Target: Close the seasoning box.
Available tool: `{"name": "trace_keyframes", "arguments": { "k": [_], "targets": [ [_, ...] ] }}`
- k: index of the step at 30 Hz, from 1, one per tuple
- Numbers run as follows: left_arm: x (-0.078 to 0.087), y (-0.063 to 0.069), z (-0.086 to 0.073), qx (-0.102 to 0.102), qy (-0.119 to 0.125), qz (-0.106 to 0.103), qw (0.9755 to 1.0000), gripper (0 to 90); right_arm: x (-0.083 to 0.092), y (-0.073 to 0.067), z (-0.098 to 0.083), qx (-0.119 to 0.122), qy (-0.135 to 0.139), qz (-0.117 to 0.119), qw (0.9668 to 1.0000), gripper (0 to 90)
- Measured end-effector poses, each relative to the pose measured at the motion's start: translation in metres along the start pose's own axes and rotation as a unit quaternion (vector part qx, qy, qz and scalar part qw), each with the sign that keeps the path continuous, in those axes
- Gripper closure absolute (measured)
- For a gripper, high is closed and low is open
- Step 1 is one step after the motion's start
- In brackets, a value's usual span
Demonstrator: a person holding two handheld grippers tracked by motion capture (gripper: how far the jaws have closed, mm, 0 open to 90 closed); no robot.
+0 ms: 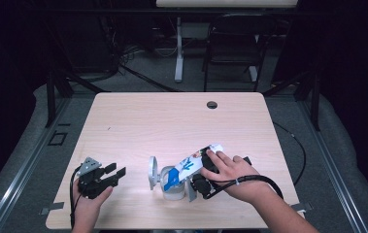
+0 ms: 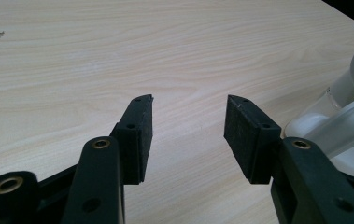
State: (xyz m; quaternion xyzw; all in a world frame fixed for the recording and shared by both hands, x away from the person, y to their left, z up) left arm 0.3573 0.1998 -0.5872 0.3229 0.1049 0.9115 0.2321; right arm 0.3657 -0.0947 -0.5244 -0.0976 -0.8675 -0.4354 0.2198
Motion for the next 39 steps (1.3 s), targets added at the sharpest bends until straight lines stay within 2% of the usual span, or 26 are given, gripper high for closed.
{"name": "trace_keyframes", "arguments": {
  "k": [4,12,39],
  "targets": [
    [-0.0003,0.0004,-0.0001,-0.001,0.000,0.000,1.0000,52.1,0.0014,0.0014,-0.0010,0.005,-0.006,0.000,1.0000,48.0],
    [0.0002,-0.0001,0.0002,-0.001,-0.001,-0.001,1.0000,52.1,0.0010,0.0008,-0.0001,-0.001,0.000,-0.001,1.0000,49.3],
    [-0.0006,-0.0004,-0.0011,0.001,-0.003,0.000,1.0000,52.0,0.0012,0.0031,0.0013,0.000,0.008,-0.006,1.0000,52.1]
  ]
}}
Point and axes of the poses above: each handheld gripper's, and its own axes: x roughly backward along the jaws, z roughly out of its top, y roughly to its right, the point moved 10 cm from there along -x, roughly forward along the jaws, and after that the axes turned 11 degrees about x, right-handed, at the moved point
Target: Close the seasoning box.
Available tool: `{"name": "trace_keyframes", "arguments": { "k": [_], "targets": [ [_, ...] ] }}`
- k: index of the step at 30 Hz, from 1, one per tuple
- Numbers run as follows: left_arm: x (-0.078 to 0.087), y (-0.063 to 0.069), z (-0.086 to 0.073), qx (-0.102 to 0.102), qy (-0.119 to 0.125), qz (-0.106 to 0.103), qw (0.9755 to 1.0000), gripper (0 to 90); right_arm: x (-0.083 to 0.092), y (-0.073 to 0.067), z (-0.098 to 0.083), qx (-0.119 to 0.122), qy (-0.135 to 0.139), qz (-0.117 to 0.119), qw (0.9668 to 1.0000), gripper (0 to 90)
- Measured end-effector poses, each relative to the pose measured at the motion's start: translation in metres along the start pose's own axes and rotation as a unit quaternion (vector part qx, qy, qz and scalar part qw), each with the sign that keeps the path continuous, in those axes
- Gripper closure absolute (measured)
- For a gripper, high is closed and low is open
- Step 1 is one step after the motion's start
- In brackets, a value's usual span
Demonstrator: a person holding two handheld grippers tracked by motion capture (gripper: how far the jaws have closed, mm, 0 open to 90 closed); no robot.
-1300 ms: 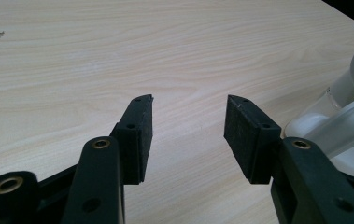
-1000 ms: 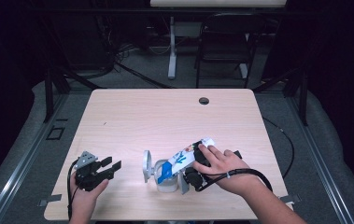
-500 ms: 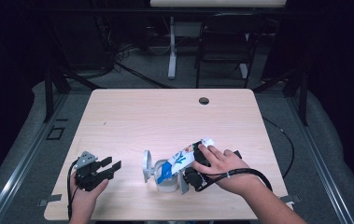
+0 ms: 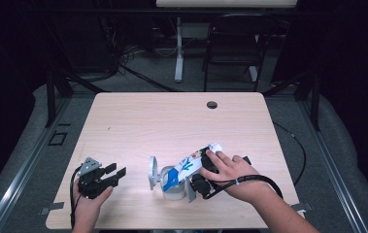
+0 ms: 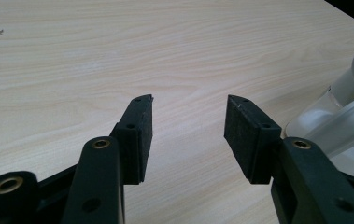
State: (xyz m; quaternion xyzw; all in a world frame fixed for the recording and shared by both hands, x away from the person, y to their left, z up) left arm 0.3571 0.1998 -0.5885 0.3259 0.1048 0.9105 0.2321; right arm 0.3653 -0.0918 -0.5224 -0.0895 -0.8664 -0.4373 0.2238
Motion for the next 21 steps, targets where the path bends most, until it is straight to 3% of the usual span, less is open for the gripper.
{"name": "trace_keyframes", "arguments": {
  "k": [2,21],
  "targets": [
    [0.0002,-0.0003,-0.0002,-0.001,-0.002,-0.001,1.0000,51.9,0.0015,0.0009,-0.0019,0.008,-0.010,0.001,0.9999,52.3],
    [0.0004,-0.0013,-0.0007,-0.001,-0.005,0.000,1.0000,51.9,0.0027,0.0029,-0.0028,0.010,-0.010,-0.006,0.9999,53.9]
  ]
}}
Point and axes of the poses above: each handheld gripper's, and its own axes: x roughly backward along the jaws, z roughly out of its top, y roughly to its right, the point moved 10 cm from there along -x, roughly forward along the jaws, and after that the axes turned 11 degrees about x, right-handed, at the moved point
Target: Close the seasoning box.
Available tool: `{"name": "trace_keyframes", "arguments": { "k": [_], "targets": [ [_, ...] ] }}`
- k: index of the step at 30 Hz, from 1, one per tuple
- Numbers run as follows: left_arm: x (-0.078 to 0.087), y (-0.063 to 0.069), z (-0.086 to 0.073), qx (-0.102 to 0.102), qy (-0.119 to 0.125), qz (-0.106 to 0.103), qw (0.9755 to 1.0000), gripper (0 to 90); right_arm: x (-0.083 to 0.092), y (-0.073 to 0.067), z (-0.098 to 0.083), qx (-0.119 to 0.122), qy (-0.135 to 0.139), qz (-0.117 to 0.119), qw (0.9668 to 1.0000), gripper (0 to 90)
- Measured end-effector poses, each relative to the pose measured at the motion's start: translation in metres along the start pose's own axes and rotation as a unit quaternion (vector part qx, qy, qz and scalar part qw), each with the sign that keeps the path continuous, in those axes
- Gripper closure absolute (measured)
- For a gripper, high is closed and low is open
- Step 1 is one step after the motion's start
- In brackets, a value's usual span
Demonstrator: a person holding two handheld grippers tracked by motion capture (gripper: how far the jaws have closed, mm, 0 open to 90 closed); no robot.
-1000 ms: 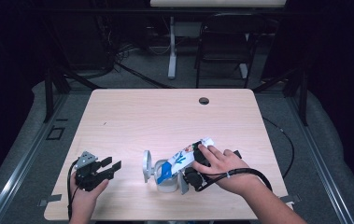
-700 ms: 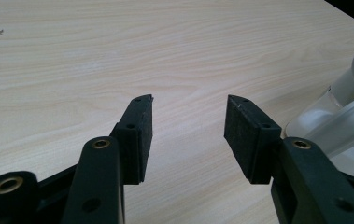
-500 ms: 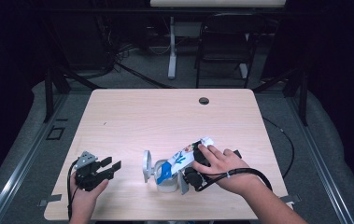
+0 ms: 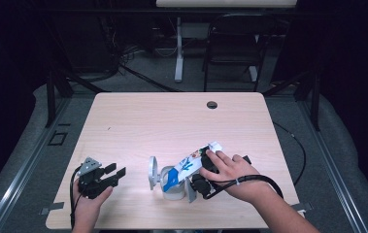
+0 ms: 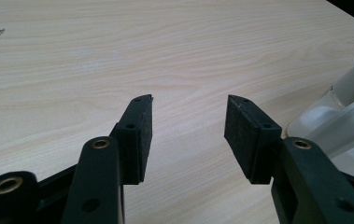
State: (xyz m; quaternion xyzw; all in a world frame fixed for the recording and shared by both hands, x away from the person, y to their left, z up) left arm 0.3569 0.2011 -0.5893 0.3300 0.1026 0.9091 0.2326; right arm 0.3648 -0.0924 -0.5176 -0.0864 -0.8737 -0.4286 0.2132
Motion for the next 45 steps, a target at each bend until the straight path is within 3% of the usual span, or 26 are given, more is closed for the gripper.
{"name": "trace_keyframes", "arguments": {
  "k": [21,24,28,45],
  "targets": [
    [-0.0005,-0.0005,-0.0001,0.000,0.000,0.001,1.0000,51.8,0.0008,0.0001,0.0007,-0.004,0.004,0.001,1.0000,56.7],
    [-0.0004,-0.0005,-0.0001,0.000,0.000,0.001,1.0000,51.9,0.0026,0.0018,-0.0006,0.006,-0.007,0.000,1.0000,57.0],
    [-0.0004,-0.0005,0.0001,0.001,0.001,0.001,1.0000,51.9,0.0010,0.0004,0.0019,-0.004,0.005,-0.002,1.0000,57.5],
    [-0.0005,-0.0007,0.0005,0.003,0.004,0.002,1.0000,51.9,0.0017,0.0008,0.0028,-0.006,0.007,0.000,1.0000,59.3]
  ]
}}
Point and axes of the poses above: each handheld gripper's, and its own axes: x roughly backward along the jaws, z roughly out of its top, y roughly to its right, the point moved 10 cm from there along -x, roughly forward along the jaws, and after that the axes turned 11 degrees about x, right-handed, at the moved point
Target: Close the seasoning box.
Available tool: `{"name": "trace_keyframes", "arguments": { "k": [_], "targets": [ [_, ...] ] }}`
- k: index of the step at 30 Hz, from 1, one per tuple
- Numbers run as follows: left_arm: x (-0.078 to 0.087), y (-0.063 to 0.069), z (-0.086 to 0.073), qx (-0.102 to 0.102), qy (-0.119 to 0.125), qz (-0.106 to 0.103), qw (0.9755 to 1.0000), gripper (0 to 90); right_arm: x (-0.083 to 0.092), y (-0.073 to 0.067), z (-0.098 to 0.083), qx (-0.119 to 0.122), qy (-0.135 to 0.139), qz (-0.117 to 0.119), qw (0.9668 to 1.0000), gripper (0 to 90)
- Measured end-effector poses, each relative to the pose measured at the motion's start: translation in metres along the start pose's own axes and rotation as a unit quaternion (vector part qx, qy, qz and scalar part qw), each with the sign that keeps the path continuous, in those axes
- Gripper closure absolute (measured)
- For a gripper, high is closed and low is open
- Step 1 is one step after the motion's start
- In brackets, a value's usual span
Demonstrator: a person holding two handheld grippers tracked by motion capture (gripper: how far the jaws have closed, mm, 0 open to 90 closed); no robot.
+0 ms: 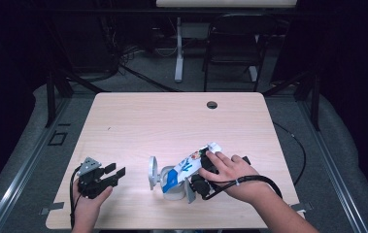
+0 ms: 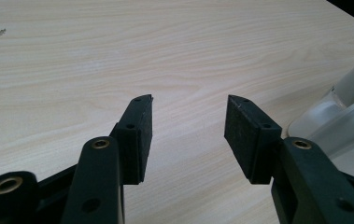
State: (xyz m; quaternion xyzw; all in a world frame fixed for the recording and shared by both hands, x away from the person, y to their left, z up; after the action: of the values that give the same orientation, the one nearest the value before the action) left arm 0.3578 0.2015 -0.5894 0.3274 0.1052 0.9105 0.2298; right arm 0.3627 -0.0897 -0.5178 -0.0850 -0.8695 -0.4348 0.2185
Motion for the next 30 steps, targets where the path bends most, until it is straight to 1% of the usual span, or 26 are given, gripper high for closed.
{"name": "trace_keyframes", "arguments": {
  "k": [1,5,6,9,12,13,14,16,19,22,23,28,30],
  "targets": [
    [0.0005,-0.0001,-0.0004,-0.001,-0.003,-0.001,1.0000,51.8,0.0000,0.0001,0.0000,0.000,0.000,0.000,1.0000,59.4],
    [0.0005,-0.0002,-0.0001,-0.001,-0.002,-0.001,1.0000,51.9,0.0001,0.0006,0.0001,0.001,0.002,-0.001,1.0000,59.7],
    [0.0006,-0.0001,-0.0002,0.000,-0.003,0.000,1.0000,51.9,0.0006,0.0011,-0.0003,0.004,-0.001,0.000,1.0000,59.9],
    [-0.0003,0.0000,0.0002,0.000,0.002,0.001,1.0000,51.8,0.0009,0.0028,-0.0013,0.005,-0.001,-0.003,1.0000,60.8],
    [-0.0003,-0.0001,0.0002,0.001,0.002,0.001,1.0000,51.8,0.0017,0.0040,-0.0023,0.009,-0.005,-0.004,0.9999,61.1],
    [0.0005,0.0000,-0.0004,-0.001,-0.003,-0.001,1.0000,51.8,0.0017,0.0040,-0.0023,0.009,-0.005,-0.004,0.9999,61.1],
    [0.0000,-0.0002,0.0000,0.000,0.000,0.000,1.0000,51.8,0.0018,0.0042,-0.0025,0.011,-0.005,-0.005,0.9999,61.4],
    [0.0005,-0.0002,-0.0005,0.000,-0.003,0.000,1.0000,51.8,0.0017,0.0042,-0.0025,0.011,-0.005,-0.004,0.9999,61.5],
    [-0.0007,-0.0006,0.0000,0.001,0.003,0.000,1.0000,51.8,0.0012,0.0043,-0.0018,0.012,0.000,-0.005,0.9999,62.0],
    [-0.0007,-0.0008,-0.0002,0.001,0.002,0.000,1.0000,51.9,0.0013,0.0045,-0.0018,0.012,0.001,-0.005,0.9999,62.4],
    [-0.0008,-0.0009,-0.0001,0.001,0.002,0.000,1.0000,51.9,0.0021,0.0052,-0.0022,0.015,-0.001,-0.007,0.9999,62.8],
    [-0.0007,-0.0007,0.0000,0.001,0.002,0.000,1.0000,51.8,0.0020,0.0054,-0.0014,0.011,0.005,-0.007,0.9999,63.5],
    [-0.0002,-0.0006,-0.0003,0.001,0.001,0.000,1.0000,51.8,0.0025,0.0055,-0.0017,0.013,0.003,-0.007,0.9999,63.9]
  ]
}}
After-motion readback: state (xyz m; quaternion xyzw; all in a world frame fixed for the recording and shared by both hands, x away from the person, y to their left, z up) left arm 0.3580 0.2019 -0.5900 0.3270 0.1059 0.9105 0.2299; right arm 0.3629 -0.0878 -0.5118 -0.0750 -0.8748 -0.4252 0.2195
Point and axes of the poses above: each handheld gripper's, and its own axes: x roughly backward along the jaws, z roughly out of its top, y roughly to its right, the point moved 10 cm from there along -x, roughly forward along the jaws, and after that the axes turned 11 degrees about x, right-handed, at the moved point
